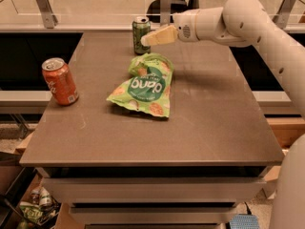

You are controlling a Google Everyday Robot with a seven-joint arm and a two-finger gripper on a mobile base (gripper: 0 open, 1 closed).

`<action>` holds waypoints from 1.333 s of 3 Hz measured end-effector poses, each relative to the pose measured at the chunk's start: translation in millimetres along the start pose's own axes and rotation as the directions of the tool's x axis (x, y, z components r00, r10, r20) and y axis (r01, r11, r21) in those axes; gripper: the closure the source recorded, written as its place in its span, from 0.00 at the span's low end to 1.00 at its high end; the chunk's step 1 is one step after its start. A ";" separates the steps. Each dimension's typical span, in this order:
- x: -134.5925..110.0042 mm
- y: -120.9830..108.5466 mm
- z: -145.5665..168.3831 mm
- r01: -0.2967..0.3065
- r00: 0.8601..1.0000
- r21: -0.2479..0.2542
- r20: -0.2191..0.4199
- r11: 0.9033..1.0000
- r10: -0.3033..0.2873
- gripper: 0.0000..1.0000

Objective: Pick green can

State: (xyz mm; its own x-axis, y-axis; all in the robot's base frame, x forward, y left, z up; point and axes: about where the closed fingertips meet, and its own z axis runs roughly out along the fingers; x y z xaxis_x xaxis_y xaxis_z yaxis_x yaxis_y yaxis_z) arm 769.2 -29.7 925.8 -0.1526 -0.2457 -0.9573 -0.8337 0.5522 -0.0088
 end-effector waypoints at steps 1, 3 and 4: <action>2.9 0.3 4.2 -0.006 1.000 -0.011 -0.003 1.000 0.006 0.00; 11.2 7.1 30.7 0.005 1.000 -0.081 0.009 0.997 -0.005 0.00; 10.2 9.0 50.1 0.030 0.999 -0.103 0.026 0.994 -0.028 0.00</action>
Offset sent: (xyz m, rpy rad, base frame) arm 0.0069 0.0182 -0.0201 0.0102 0.0250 0.0776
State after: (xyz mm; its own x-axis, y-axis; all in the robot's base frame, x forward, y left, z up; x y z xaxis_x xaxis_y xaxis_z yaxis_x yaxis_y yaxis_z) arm 786.7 12.7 901.4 -0.1157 -0.2403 -0.9638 -0.8879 0.4599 -0.0081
